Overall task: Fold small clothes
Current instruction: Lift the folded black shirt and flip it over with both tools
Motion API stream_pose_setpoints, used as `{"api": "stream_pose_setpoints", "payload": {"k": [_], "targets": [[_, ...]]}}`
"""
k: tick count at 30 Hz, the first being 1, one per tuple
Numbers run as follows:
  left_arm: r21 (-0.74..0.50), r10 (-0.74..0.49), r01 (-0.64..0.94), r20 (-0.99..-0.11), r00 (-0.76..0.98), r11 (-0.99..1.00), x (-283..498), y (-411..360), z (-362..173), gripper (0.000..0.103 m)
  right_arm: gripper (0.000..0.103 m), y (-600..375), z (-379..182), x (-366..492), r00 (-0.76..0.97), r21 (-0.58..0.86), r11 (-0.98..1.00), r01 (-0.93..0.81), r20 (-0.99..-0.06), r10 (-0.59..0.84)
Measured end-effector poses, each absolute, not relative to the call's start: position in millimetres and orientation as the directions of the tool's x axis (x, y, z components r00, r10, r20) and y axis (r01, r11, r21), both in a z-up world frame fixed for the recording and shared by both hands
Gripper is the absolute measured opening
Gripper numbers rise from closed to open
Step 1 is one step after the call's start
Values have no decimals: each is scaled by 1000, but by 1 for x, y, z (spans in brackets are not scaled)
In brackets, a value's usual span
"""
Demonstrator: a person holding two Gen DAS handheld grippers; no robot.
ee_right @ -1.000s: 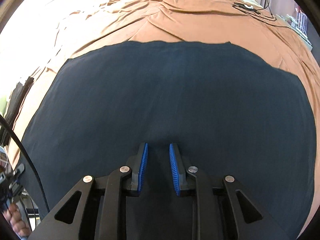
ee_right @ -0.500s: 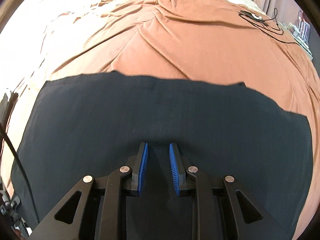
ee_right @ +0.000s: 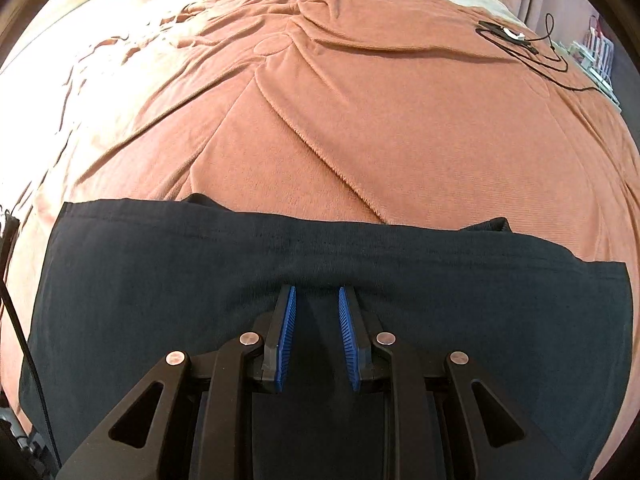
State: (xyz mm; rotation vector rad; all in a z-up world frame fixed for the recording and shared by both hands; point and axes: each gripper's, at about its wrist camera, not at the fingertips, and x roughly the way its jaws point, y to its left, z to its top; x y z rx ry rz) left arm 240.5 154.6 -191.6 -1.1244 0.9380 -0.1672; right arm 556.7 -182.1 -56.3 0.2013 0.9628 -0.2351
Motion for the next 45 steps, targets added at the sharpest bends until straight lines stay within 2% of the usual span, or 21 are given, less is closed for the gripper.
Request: {"api": "stream_pose_setpoints", "payload": {"k": [14,29,45], "targets": [[-882,-607,-284,-465,644,375,235,165,-187,5,19,-151,-50,497,554,134,971,196,-832,3],[-926,-660,-170,-362,658,337,242,154,-149,5,19,-120,-58,409,560,187,979,86,-821,108],[-949,-737,-36,-267,621,313,266,126,-104,5,19,-118,-72,313,603,373,924,89,-758,248]]}}
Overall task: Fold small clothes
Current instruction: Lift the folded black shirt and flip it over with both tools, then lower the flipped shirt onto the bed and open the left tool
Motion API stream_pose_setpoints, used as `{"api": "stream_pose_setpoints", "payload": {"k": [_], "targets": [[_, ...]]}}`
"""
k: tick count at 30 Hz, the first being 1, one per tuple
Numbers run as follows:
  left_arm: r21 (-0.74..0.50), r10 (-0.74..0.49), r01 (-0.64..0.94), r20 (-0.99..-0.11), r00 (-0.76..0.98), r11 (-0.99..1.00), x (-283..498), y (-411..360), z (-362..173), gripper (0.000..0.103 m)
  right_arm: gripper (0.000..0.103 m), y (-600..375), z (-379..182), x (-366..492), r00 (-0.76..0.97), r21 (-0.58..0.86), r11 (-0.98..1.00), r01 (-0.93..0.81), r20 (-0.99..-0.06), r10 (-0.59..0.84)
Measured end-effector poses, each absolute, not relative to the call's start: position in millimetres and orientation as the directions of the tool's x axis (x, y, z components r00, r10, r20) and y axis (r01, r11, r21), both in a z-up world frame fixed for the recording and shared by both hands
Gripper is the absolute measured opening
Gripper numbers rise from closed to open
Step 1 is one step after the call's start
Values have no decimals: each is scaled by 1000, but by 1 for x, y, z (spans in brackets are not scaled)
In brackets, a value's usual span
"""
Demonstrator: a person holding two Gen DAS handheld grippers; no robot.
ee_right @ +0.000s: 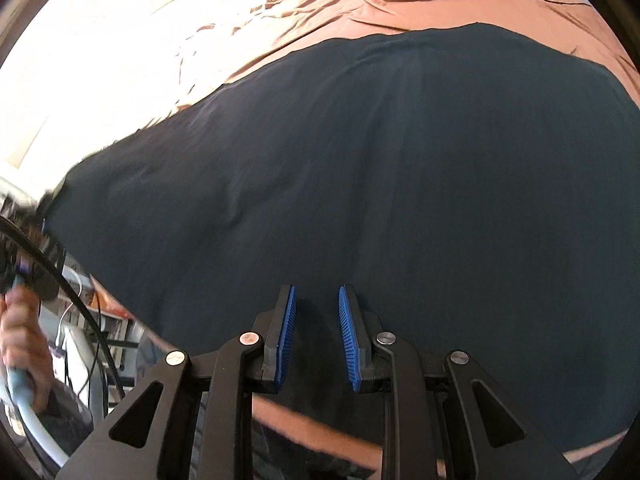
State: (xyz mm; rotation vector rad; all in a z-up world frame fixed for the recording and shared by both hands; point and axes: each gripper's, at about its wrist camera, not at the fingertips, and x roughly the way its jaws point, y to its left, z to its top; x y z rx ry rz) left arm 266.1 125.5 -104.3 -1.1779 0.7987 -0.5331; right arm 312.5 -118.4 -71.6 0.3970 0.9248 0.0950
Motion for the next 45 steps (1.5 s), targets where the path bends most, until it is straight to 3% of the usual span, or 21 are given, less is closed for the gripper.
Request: {"api": "stream_pose_setpoints", "payload": {"k": [8,16,24,45], "targets": [[-957,-776,27,-218,592,289,277,108,-82,5,19,-122,-75,283,603,426,902,63,-736,306],[-950,-814,110,-187,550,293,285,79,-51,5,12,-142,-73,267,612,459,887,54,-717,334],[-939,-854,184,-167,493,290,293,37,-23,5,12,-174,-60,240,670,469,877,101,-684,289],[-913,-913,266,-207,352,309,303,-84,-1,5,12,-232,-50,169,770,521,829,204,-609,193]]}}
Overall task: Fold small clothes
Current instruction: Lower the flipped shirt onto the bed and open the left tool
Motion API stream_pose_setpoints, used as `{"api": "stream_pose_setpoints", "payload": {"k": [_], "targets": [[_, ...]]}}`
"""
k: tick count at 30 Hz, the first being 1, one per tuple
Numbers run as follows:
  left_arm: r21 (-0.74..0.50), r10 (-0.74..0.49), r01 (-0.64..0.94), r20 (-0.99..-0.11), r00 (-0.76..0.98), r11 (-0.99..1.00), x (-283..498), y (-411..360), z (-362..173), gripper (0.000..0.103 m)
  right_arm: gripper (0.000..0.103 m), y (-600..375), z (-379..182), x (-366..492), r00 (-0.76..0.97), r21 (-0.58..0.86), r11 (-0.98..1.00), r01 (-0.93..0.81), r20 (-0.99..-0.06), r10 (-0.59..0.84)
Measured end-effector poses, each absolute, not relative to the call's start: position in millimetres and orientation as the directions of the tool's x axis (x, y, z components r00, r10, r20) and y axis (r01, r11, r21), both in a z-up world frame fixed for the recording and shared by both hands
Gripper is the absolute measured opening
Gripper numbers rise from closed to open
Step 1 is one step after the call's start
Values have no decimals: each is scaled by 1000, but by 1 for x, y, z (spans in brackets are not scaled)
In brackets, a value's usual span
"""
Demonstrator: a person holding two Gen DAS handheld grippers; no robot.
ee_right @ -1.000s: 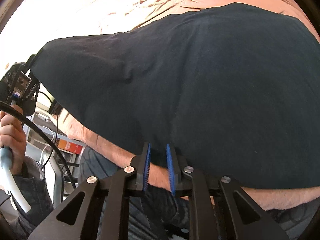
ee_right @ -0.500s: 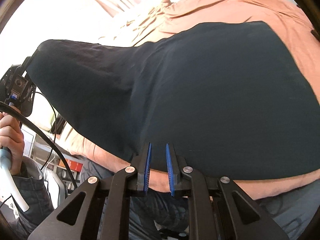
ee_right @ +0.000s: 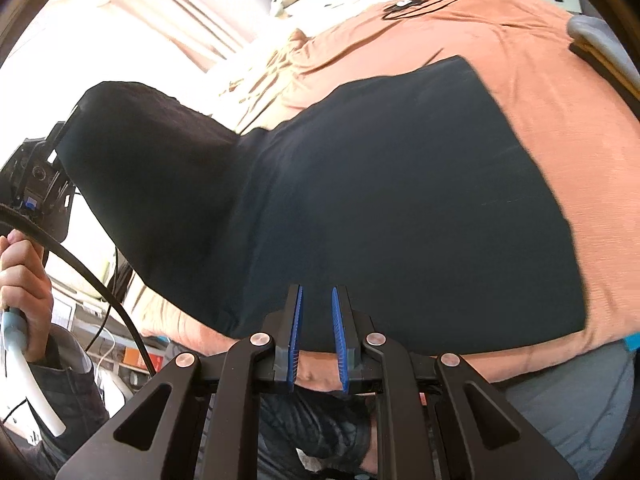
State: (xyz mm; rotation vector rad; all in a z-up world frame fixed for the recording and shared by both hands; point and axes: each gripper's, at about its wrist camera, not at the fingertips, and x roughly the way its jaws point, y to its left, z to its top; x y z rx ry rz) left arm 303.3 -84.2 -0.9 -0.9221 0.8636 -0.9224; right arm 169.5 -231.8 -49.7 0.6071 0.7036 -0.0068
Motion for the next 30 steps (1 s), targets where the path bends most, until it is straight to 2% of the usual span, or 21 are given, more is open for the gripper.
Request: {"api": "stream_pose_setpoints", "payload": {"k": [13,20,30], "targets": [[-904,-944,286,-273,185,317,304,-204,-27,5,12,-276,-40,125,806,554,785,276,-578,125],[-893,-932,270,-354,73,360,299,-275,-59,5,12,-295,-40,103,809,565,758,325,-582,87],[-866,-897,271,-441,-20,420,289,-322,-96,5,12,-316,-47,76,805,581,729,363,-589,69]]}}
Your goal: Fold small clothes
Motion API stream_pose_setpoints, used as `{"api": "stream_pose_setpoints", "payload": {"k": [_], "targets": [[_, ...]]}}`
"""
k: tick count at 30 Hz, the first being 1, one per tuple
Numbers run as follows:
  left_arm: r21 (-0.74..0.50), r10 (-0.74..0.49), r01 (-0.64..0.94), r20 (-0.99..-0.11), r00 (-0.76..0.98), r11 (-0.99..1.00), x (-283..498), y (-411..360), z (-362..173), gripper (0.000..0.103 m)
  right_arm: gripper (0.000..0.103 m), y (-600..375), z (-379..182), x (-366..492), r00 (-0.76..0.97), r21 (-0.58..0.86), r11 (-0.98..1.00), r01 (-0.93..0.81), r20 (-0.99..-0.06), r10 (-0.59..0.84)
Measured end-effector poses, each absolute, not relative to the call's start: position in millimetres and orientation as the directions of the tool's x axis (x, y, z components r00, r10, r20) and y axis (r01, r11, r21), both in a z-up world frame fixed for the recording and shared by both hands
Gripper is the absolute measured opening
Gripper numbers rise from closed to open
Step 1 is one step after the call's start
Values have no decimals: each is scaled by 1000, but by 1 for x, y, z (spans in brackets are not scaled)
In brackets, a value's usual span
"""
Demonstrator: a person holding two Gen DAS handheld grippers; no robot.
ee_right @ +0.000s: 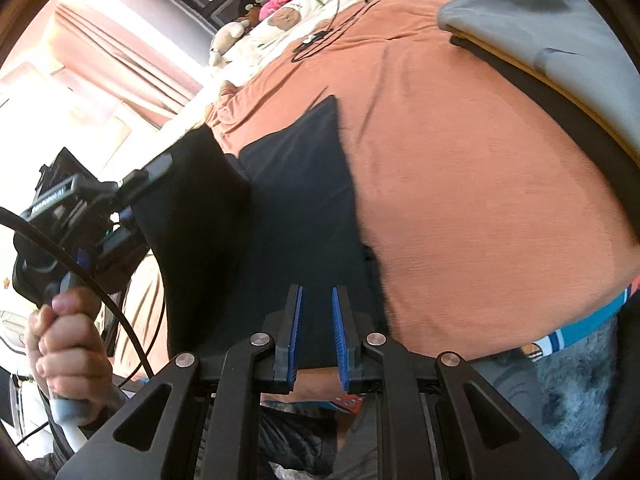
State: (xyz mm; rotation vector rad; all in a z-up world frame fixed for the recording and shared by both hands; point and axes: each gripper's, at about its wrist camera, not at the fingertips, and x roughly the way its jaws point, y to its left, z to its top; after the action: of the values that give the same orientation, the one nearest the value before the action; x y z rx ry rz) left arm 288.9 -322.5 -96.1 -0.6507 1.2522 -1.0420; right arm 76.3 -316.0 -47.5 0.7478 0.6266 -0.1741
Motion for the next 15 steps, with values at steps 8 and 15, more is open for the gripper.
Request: {"api": "stream_pose_setpoints", "payload": {"k": [8,15], "targets": [[-853,-858,246,-499,-123,461,285,-339,-125,66,12,-321,-55,62,787,587,723,365,-609,97],[-817,-834,233,-550,-36,528,293,-299,-126,77,43,-320,-54,70,798,610,725,321,-587,140]]}}
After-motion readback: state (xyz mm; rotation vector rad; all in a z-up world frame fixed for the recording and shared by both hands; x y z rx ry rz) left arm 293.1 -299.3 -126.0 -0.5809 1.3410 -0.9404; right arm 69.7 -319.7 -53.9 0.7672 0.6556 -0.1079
